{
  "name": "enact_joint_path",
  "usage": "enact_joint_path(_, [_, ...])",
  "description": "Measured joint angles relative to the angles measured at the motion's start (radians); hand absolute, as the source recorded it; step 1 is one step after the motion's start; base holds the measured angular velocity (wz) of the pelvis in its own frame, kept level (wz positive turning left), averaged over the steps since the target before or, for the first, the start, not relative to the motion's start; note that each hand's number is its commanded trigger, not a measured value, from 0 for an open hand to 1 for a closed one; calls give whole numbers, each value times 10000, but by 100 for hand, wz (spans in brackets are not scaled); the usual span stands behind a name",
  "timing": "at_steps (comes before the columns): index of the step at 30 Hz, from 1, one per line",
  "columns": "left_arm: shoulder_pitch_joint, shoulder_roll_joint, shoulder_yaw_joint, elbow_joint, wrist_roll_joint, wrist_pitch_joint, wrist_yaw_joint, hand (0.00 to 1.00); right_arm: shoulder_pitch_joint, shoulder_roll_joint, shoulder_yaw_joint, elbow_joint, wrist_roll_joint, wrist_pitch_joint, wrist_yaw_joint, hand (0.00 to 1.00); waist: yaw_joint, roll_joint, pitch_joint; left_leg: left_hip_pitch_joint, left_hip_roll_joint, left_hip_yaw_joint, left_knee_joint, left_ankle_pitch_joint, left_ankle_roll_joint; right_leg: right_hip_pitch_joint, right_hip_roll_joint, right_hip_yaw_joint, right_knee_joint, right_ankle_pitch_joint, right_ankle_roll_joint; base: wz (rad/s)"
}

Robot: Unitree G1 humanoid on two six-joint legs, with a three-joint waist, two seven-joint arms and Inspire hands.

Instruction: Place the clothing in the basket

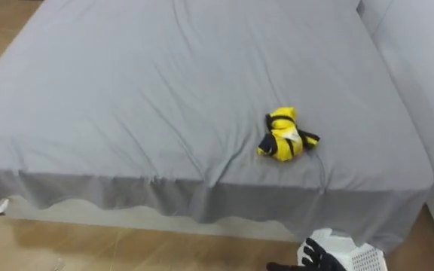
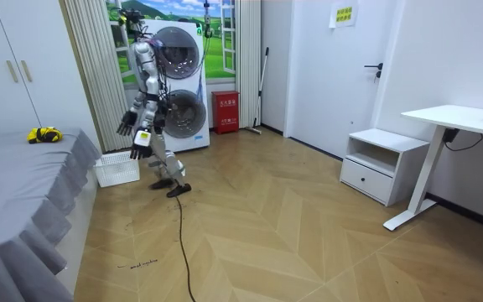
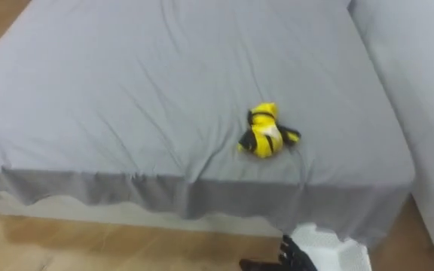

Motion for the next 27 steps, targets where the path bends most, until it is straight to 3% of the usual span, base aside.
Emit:
enact_joint_path(1, [29,-3,5,-48,-1,-20,-51,0,-46,-21,1,-207,-16,-3,-88,0,-105,-10,17,-74,233,39,587,51,-320,392,9,174,20,-270,18,43])
enact_joint_path(2, [25,2,4,-119,-3,-51,-55,0,12,-33,-5,-316,3,-2,-94,0,-163,-59,49,-138,344,29,796,74,-352,609,-3,280,54,-384,53,81])
enact_joint_path(3, [65,37,-6,-352,-61,-164,-48,0,110,-50,-30,-540,77,54,-98,0,-288,-201,140,-221,492,129,1218,259,-390,1005,-8,327,249,-629,154,74])
enact_joint_path(4, [197,71,-2,-616,-224,-264,-32,0,209,-33,-8,-839,249,98,-77,0,-364,-258,174,-255,606,180,2044,506,-411,1262,38,-167,544,-967,100,54])
enact_joint_path(5, [272,94,10,-658,-300,-314,-28,0,239,-32,9,-1013,424,98,-61,0,-352,-333,182,-317,682,225,2546,583,-436,1376,42,-485,452,-1113,64,-10])
enact_joint_path(6, [518,128,58,-683,-469,-371,-28,0,203,-27,44,-1372,651,85,-46,0,-281,-417,127,-700,855,417,3792,815,-428,1989,-11,-976,14,-1383,-92,-61])
enact_joint_path(7, [658,81,200,-593,-482,-318,-52,0,102,-84,74,-1587,810,5,-56,0,-312,-459,89,-1202,1030,192,5073,1060,-456,2420,147,-772,-484,-1511,-62,-63])
enact_joint_path(8, [701,87,204,-599,-483,-281,-60,0,22,-99,128,-1635,820,-36,-67,0,-368,-458,109,-1463,1031,21,5423,976,-372,2541,174,-715,-600,-1526,-61,-25])
enact_joint_path(9, [760,118,177,-621,-610,-258,-51,0,116,-113,78,-1651,836,-59,-193,0,-513,-597,127,-2085,926,-46,5654,661,-59,2760,127,-616,-847,-1538,-31,0])
enact_joint_path(10, [725,110,162,-674,-767,-258,-48,0,164,-159,-32,-1650,862,24,-339,0,-542,-718,150,-2774,713,-279,5433,163,-18,2926,16,-508,-1014,-1523,6,-10])
enact_joint_path(11, [705,109,168,-689,-781,-259,-48,0,161,-166,-63,-1651,864,65,-389,0,-526,-737,149,-3115,613,-335,5150,1,-74,2948,-10,-423,-1061,-1511,30,-46])
enact_joint_path(12, [644,107,188,-712,-813,-296,-71,0,158,-205,-131,-1651,900,74,-441,0,-444,-734,147,-3650,503,-413,4223,-85,-120,2974,-8,-151,-1140,-1487,72,-66])
enact_joint_path(13, [579,92,245,-713,-888,-394,-130,0,180,-242,-223,-1651,914,90,-476,0,-304,-694,133,-4029,424,-403,3074,-15,-181,2977,1,105,-1116,-1526,143,-73])
enact_joint_path(14, [570,97,276,-707,-889,-429,-160,0,204,-256,-225,-1634,920,91,-537,0,-286,-719,127,-4147,426,-303,2792,357,222,2975,-26,283,-1054,-1564,210,-71])
enact_joint_path(15, [629,80,364,-657,-886,-456,-181,0,224,-249,-209,-1626,908,102,-640,0,-239,-721,13,-3980,330,-237,2365,679,485,2970,-118,626,-949,-1633,349,-51])
enact_joint_path(16, [538,98,330,-462,-894,-458,-220,0,209,-272,-235,-1885,924,90,-746,0,-407,-778,-43,-3669,143,-165,1899,753,573,2970,-235,783,-959,-1667,449,-42])
enact_joint_path(19, [403,156,235,-157,-887,-427,-327,0,77,-337,-515,-2062,932,-230,-871,0,-610,-753,-36,-3444,-153,-146,1284,970,686,2901,-465,752,-966,-1703,561,-8])
enact_joint_path(23, [285,168,244,-17,-870,-265,-454,0,-308,-579,-592,-2249,950,-334,-1029,0,-615,-622,45,-3730,-308,-143,1043,1165,754,2459,-608,739,-959,-1722,608,5])
enact_joint_path(27, [-124,183,257,398,-850,-34,-584,0,-798,-672,-552,-2271,913,-385,-859,0,-543,-583,59,-3831,-392,-131,737,1346,764,2217,-676,711,-949,-1724,629,3])
